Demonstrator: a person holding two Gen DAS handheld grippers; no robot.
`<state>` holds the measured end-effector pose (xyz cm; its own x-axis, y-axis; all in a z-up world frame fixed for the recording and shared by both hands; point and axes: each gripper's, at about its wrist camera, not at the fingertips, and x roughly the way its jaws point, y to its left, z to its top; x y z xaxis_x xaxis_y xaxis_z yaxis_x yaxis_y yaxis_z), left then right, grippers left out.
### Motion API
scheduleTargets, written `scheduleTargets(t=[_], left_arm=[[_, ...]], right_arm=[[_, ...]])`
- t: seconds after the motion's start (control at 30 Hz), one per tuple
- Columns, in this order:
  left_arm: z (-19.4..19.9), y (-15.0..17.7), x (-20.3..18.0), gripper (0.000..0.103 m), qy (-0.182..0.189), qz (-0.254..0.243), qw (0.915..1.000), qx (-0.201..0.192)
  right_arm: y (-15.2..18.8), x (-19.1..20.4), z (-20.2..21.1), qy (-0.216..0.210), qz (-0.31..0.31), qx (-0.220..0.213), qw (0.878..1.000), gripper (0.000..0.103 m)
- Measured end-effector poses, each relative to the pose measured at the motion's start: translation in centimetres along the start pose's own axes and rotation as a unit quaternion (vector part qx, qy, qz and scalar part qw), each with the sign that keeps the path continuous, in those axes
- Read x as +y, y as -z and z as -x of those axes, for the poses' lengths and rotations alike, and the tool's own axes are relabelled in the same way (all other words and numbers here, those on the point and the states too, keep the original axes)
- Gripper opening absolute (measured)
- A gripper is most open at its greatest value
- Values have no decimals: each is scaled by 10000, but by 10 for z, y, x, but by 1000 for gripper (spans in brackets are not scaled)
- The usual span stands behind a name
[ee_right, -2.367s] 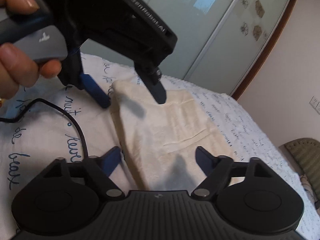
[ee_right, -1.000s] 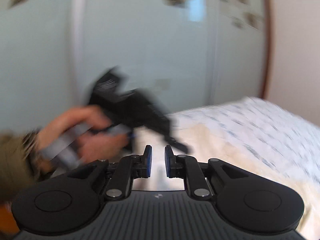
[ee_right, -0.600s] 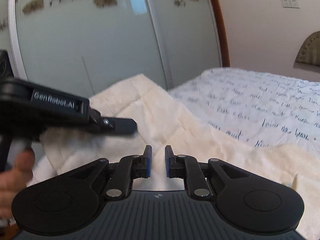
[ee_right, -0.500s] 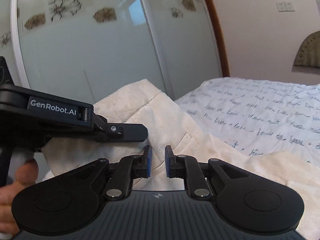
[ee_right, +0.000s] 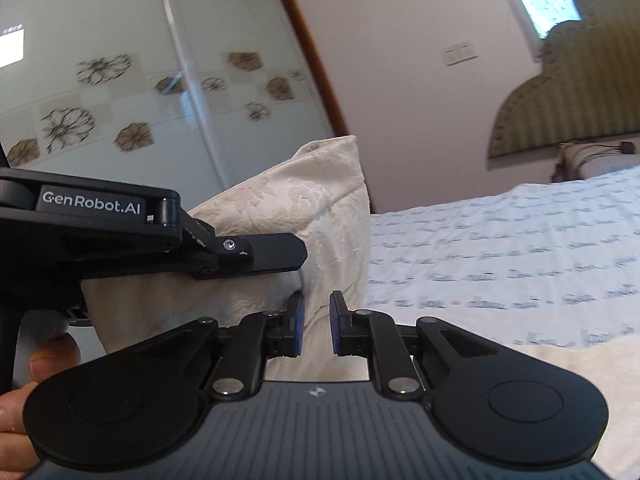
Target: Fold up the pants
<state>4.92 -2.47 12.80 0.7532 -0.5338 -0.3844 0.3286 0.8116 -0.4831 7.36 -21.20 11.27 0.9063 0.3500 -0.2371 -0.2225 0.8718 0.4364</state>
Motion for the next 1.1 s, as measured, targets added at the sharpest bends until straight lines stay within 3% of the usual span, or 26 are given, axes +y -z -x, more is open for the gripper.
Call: scheduleTargets(t=[0.37,0.6,0.77,0.97,1.1], left_arm=[[-88,50,-58,21,387,-119,9980,487],[-137,84,-69,23,289,-186,9945,987],[-156,97,-70,24,169,-316,9928,1146],[-162,105,-69,33,226,-330,9903,1334],[-167,110,-68,49,532,-160,9861,1569]], right_arm=[[11,-68,37,896,-606,21,9941,13],[32,-110,44,1383,-1193,363,9825,13],[40,-123,49,1611,-1373,345,9767,13],[45,-131,56,1793,-1314,357,9743,14],[49,-137,68,2194,-1171,308,9681,14]])
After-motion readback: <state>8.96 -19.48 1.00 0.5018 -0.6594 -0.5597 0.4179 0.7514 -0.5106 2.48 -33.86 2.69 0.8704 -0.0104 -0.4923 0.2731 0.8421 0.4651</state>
